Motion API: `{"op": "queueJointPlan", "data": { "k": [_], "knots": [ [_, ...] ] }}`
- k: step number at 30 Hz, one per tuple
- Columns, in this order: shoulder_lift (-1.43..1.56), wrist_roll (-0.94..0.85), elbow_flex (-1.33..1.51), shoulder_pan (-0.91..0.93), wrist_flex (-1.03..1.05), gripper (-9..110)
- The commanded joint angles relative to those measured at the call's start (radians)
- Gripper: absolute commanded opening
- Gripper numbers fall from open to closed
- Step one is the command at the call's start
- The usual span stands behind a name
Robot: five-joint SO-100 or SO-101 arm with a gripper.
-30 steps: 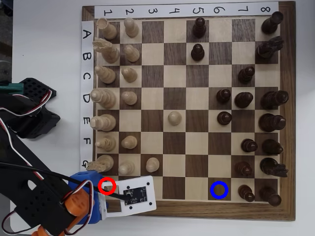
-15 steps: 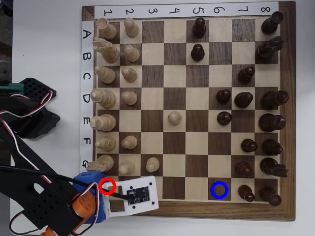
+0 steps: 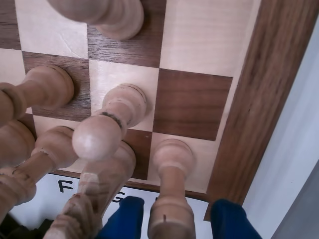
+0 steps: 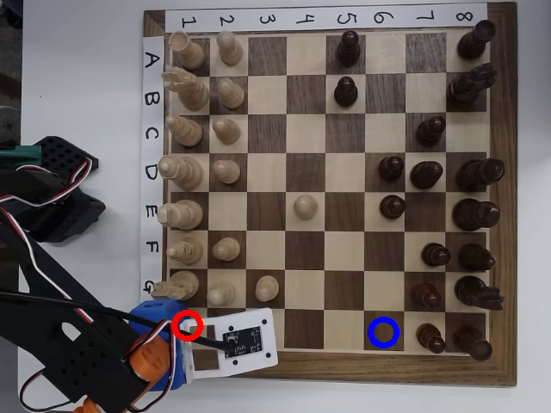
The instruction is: Move the piece to destination
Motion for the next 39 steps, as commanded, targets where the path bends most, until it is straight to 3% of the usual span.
{"op": "queueJointPlan", "data": {
  "k": [1,39],
  "knots": [
    [0.006,0.048,-0.038,-0.021,-0.014,17],
    [-0.012,0.077,-0.040,-0.017,-0.058,3]
  ]
}}
